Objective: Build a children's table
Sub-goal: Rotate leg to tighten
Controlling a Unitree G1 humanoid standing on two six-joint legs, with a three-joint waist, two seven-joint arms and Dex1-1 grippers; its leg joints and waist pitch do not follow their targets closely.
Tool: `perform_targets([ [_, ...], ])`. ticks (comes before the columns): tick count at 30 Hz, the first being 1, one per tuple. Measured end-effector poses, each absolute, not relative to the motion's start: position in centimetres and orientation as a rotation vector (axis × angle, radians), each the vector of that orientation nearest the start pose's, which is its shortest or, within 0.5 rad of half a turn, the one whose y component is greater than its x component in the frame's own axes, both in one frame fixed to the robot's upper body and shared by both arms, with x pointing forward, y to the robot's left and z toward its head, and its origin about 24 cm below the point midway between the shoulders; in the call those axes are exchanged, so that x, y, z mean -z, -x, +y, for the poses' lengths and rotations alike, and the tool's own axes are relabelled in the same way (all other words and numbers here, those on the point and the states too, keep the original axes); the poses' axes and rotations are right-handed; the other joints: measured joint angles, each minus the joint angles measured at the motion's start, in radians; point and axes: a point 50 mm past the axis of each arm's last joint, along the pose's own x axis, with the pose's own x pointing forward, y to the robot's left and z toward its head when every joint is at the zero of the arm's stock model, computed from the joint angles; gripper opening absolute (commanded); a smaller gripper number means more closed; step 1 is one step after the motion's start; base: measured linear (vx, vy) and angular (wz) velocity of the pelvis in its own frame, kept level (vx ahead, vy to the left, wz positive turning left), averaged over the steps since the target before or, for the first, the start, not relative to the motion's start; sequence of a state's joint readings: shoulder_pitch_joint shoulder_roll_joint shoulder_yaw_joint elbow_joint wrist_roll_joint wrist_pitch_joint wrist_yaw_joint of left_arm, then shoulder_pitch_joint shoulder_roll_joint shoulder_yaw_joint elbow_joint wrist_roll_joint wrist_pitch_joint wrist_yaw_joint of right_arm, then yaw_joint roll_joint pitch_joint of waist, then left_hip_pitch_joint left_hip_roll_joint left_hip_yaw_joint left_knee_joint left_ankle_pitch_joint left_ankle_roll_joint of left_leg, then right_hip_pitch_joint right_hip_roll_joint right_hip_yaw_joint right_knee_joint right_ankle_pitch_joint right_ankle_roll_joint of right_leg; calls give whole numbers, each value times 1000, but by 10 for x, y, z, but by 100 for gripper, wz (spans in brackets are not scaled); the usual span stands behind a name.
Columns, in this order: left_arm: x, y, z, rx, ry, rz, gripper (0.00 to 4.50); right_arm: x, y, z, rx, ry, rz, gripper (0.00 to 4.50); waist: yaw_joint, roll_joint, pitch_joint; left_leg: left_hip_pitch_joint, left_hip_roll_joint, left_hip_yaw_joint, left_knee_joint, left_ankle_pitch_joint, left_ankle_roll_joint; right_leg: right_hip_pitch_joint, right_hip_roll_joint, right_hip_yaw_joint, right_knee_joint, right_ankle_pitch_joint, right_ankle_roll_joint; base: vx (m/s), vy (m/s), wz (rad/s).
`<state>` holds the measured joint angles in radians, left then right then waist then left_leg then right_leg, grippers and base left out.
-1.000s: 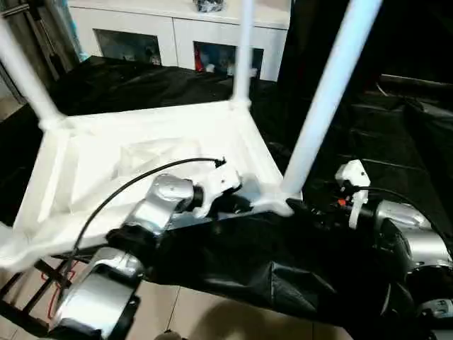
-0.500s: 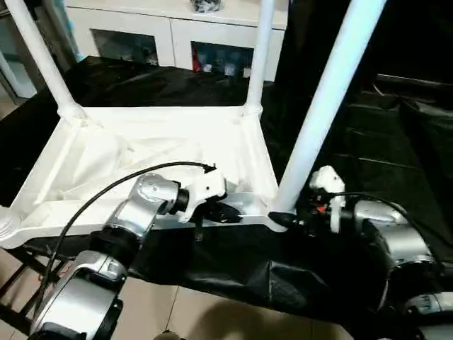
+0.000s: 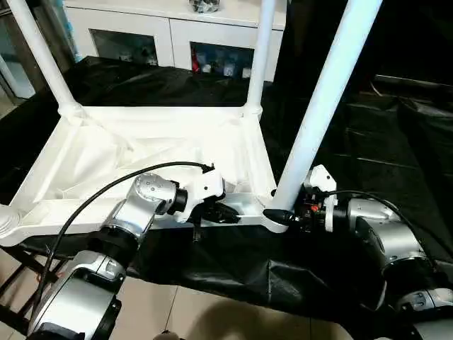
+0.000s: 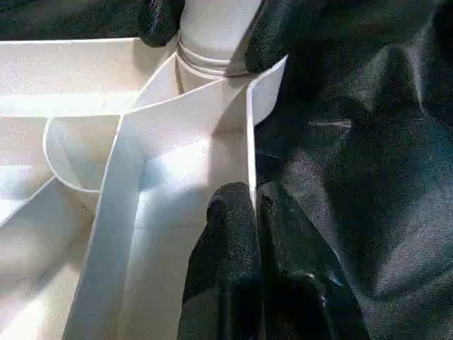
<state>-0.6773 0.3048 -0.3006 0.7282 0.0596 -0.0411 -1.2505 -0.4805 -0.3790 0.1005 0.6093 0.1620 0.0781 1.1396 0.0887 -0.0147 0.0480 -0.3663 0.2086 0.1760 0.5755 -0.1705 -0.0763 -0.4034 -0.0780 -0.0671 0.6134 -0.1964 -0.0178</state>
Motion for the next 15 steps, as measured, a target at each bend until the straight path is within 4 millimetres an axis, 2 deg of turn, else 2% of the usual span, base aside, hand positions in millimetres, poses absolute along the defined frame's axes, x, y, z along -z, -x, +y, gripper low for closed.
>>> perform_targets([
  [5, -53, -329, 107, 1346, -439, 373, 0, -35, -315, -164, -983, 18, 322, 261, -2, -1, -1, 1, 0, 0, 2, -2, -4, 1, 0, 1, 2, 1, -1, 0, 0, 0],
  [11, -51, -340, 92, 1215, -439, 368, 0, -30, -334, -151, -732, -32, 309, 254, -7, -2, -1, 2, -1, -1, 4, -2, -4, 2, 0, 3, 0, 6, 0, 0, 0, 0],
  [15, -51, -346, 83, 1120, -426, 375, 0, -32, -349, -137, -548, -44, 300, 254, -17, -1, -2, 3, -1, -1, 4, -2, -5, 2, 0, 3, 0, 8, 1, 0, 0, 0],
])
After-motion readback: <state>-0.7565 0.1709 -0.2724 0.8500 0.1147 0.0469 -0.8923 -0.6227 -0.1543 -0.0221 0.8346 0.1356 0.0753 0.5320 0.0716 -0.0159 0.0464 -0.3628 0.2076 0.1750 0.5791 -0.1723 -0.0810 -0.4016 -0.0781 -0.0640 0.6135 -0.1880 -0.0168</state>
